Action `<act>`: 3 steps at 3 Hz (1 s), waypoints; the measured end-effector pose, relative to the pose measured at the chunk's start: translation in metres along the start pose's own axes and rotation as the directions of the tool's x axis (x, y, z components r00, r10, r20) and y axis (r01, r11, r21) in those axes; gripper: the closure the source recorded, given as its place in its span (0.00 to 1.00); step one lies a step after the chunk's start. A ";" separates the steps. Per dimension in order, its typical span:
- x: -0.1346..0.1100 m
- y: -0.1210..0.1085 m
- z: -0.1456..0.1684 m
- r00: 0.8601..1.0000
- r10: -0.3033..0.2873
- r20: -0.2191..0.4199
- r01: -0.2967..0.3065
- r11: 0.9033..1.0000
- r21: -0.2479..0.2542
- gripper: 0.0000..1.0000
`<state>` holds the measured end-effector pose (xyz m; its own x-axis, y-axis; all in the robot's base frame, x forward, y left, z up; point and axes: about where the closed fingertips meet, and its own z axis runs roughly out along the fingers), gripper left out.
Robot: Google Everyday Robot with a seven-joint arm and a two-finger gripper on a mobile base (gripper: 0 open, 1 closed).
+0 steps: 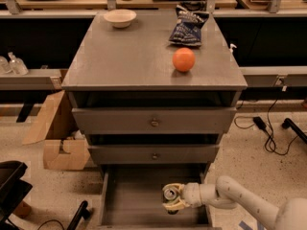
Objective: Pick green can from bottom drawer and place on counter
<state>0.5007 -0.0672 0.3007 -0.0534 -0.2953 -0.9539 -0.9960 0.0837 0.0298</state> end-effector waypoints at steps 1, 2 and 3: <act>-0.068 0.005 -0.045 0.998 0.036 0.058 -0.035 0.999 -0.018 1.00; -0.141 0.000 -0.088 0.994 0.045 0.098 -0.046 0.999 0.004 1.00; -0.223 -0.007 -0.124 0.994 -0.001 0.110 -0.005 0.998 0.055 1.00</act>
Offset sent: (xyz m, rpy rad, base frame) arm 0.0153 -0.0786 0.2917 0.1323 -0.0010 -0.0750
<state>0.5112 -0.1201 0.5500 -0.0439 -0.1890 -0.9810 -0.9903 0.1375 0.0178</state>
